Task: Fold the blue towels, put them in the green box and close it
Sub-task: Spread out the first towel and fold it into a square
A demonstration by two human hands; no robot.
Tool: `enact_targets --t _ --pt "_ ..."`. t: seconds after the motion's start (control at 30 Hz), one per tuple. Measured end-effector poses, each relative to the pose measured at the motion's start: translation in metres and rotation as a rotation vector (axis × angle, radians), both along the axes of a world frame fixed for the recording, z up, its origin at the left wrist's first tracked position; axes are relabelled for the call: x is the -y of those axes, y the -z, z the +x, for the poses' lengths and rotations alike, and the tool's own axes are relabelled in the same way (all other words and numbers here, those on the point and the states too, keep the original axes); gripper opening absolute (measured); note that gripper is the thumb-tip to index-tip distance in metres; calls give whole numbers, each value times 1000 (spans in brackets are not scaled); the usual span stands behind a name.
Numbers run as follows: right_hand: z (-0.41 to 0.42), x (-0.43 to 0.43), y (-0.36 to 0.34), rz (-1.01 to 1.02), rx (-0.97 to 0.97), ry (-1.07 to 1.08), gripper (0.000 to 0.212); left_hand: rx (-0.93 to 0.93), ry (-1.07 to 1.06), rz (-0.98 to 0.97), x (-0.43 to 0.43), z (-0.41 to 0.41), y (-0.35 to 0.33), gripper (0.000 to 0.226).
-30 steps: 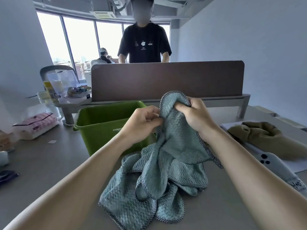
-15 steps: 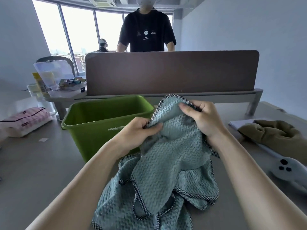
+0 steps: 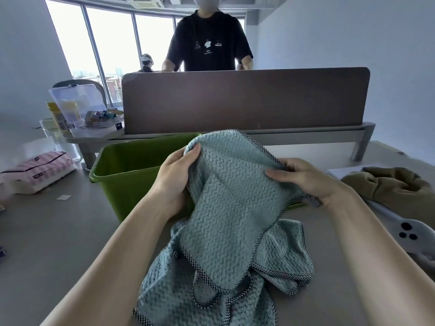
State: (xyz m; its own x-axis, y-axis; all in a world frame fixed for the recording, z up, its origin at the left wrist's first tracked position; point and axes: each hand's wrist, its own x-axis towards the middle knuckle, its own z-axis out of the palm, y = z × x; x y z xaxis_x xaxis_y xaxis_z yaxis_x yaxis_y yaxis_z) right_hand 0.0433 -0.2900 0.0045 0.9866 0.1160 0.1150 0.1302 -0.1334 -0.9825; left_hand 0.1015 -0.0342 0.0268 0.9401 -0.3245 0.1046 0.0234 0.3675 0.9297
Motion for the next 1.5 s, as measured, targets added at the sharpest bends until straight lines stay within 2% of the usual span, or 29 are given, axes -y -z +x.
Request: enact_targets --t 0.1,0.2,0.3,0.37,0.43,0.53,0.63,0.7,0.73,0.77,0.9,0.97,1.0,1.07,1.13,1.17,1.23,1.3,1.37,1.4,1.43,1.5 --pt "-3 4 2 -37 -29 -91 50 4 -77 -31 -3 2 -2 18" --pt "0 6 9 44 -111 -125 64 -16 -123 -49 -6 5 -4 16" --pt "6 -2 7 191 -161 79 48 -32 -125 -67 -8 6 -6 15" --pt "12 -5 5 409 -227 256 30 -46 -121 -60 -9 7 -7 15" --pt "15 -10 3 565 -274 333 22 -50 -98 -37 -7 7 -7 16" --pt "15 -18 1 560 -310 311 41 -60 -115 -19 -4 7 -6 18" --pt "11 -24 1 394 -358 244 61 -84 -180 -33 -5 9 -5 20" --pt "12 -24 6 267 -366 172 95 -95 -193 -49 -5 10 -5 20" --pt "11 -26 9 208 -359 142 105 -96 -192 -51 -5 10 -5 20" --pt "11 -29 11 169 -345 119 106 -95 -189 -48 -5 10 -5 20" --pt "9 -41 14 14 -344 85 106 -90 -174 -31 -3 9 -3 23" --pt "10 -44 13 -50 -302 134 89 -86 -179 -24 -4 9 -3 24" --pt "10 -45 11 -27 -251 188 74 -79 -186 -14 -5 9 -4 24" --pt "12 -41 5 161 -129 305 43 -56 -209 19 -6 10 -6 25" --pt "13 -34 -2 376 -18 392 28 -24 -234 50 -8 12 -8 21" --pt "12 -31 -6 414 31 428 26 -2 -236 64 -9 13 -9 18" --pt "8 -24 -12 402 101 484 27 78 -240 100 -11 13 -11 20" --pt "4 -21 -19 411 149 495 26 160 -243 106 -13 16 -12 38" --pt "-1 -18 -25 439 191 428 21 225 -242 97 -14 16 -12 53" --pt "-5 -16 -28 420 202 345 20 258 -248 99 -14 16 -12 52" --pt "-9 -15 -30 374 197 240 28 288 -267 107 -13 15 -12 47" --pt "-14 -12 -31 269 178 59 58 326 -310 124 -12 14 -12 32"
